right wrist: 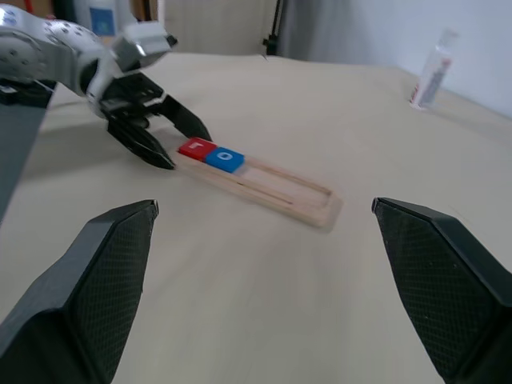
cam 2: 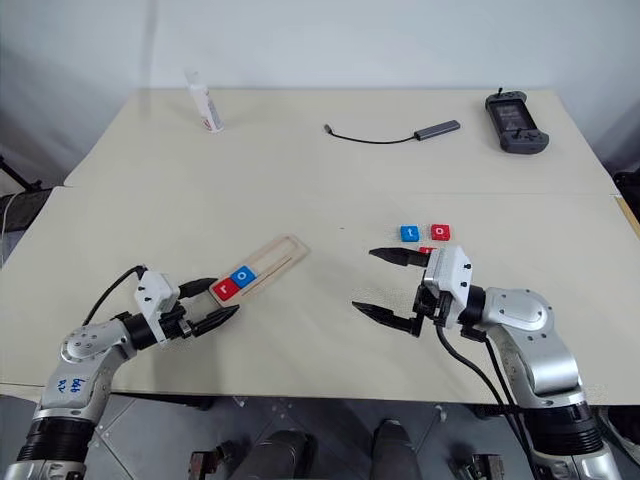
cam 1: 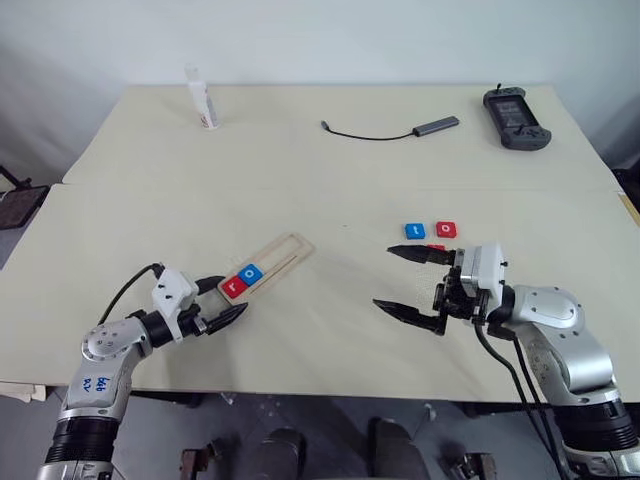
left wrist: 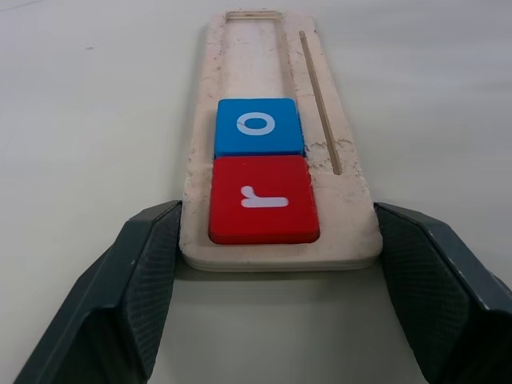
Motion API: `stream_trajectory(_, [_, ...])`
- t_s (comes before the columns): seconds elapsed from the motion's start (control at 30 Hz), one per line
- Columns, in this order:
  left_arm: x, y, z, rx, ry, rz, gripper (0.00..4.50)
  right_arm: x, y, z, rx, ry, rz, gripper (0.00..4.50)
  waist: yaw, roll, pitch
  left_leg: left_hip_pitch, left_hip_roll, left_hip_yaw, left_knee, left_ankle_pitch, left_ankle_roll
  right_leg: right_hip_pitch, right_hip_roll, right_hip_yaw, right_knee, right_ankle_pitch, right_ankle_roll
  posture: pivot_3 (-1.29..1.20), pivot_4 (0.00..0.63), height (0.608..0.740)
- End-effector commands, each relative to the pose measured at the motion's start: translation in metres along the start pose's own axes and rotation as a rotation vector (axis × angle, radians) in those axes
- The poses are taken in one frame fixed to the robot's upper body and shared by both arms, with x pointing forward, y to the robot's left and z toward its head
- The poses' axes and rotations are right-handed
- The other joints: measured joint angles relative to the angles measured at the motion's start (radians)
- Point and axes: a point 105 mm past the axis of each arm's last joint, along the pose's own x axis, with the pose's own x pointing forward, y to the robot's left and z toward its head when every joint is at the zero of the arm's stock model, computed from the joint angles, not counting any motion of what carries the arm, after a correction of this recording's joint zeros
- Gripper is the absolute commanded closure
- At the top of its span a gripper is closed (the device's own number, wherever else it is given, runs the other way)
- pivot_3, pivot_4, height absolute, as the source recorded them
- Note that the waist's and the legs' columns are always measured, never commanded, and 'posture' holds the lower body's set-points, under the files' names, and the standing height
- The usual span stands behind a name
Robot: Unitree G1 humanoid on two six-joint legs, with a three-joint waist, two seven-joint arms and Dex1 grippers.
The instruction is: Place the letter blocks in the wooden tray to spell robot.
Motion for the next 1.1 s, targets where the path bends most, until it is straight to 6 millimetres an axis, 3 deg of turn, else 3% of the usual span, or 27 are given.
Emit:
stream_trajectory(0.03, [0.020, -0.012, 0.031, 0.111, -0.067, -0.116, 1.11, -0.013, -0.002, 0.008, -0.034, 0.013, -0.045, 0.00, 0.001, 0.000, 0.000, 0.000, 0.000, 0.000, 0.000, 0.000, 0.000, 0.000, 0.000, 0.000, 0.000, 0.000, 0.000, 0.00, 0.150, 0.740])
stream_trajectory(0.23, [0.064, -0.037, 0.050, 0.225, -0.078, -0.374, 1.11, -0.054, 0.007, -0.006, 0.015, 0.109, -0.218, 0.00, 0.003, 0.000, 0.000, -0.001, 0.000, 0.001, -0.001, 0.000, 0.000, -0.001, 0.000, 0.000, -0.001, 0.000, 0.000, 0.00, 0.150, 0.740])
stream_trajectory(0.4, [0.084, -0.051, 0.040, 0.279, -0.037, -0.540, 1.11, -0.080, 0.021, -0.011, 0.038, 0.167, -0.339, 0.00, -0.008, -0.001, 0.000, 0.000, 0.000, 0.005, -0.001, -0.001, 0.001, -0.002, 0.000, 0.001, -0.001, 0.000, 0.000, 0.00, 0.150, 0.740])
stream_trajectory(0.63, [0.103, -0.051, 0.040, 0.240, -0.051, -0.574, 1.11, -0.093, 0.031, -0.013, 0.052, 0.190, -0.424, 0.00, -0.003, -0.002, 0.001, 0.002, 0.001, 0.010, 0.000, -0.001, 0.001, -0.001, 0.001, 0.001, 0.000, 0.001, 0.002, 0.00, 0.150, 0.740])
stream_trajectory(0.67, [0.104, -0.051, 0.041, 0.238, -0.057, -0.573, 0.76, -0.094, 0.032, -0.013, 0.053, 0.188, -0.430, 0.00, -0.002, -0.002, 0.001, 0.002, 0.001, 0.010, 0.000, -0.001, 0.001, -0.001, 0.001, 0.001, 0.000, 0.001, 0.003, 0.00, 0.150, 0.740])
stream_trajectory(0.73, [0.106, -0.051, 0.042, 0.236, -0.064, -0.572, 0.08, -0.095, 0.033, -0.013, 0.054, 0.188, -0.442, 0.00, -0.003, -0.003, 0.002, 0.002, 0.001, 0.010, 0.000, -0.001, 0.001, -0.001, 0.000, 0.001, 0.000, 0.002, 0.003, 0.00, 0.150, 0.740])
stream_trajectory(0.9, [0.099, -0.038, 0.043, 0.246, -0.089, -0.521, 0.04, -0.114, 0.034, -0.011, 0.053, 0.204, -0.566, 0.00, -0.002, -0.003, 0.002, 0.002, 0.001, 0.010, 0.000, -0.001, 0.001, -0.001, 0.000, 0.001, -0.001, 0.002, 0.003, 0.00, 0.150, 0.740])
stream_trajectory(1.1, [0.055, -0.017, 0.037, 0.239, -0.127, -0.485, 0.04, -0.148, 0.037, -0.012, 0.091, 0.231, -0.751, 0.00, -0.008, -0.003, 0.001, 0.003, 0.003, 0.010, -0.001, -0.001, 0.001, -0.001, 0.001, 0.003, 0.000, 0.002, 0.003, 0.00, 0.150, 0.740])
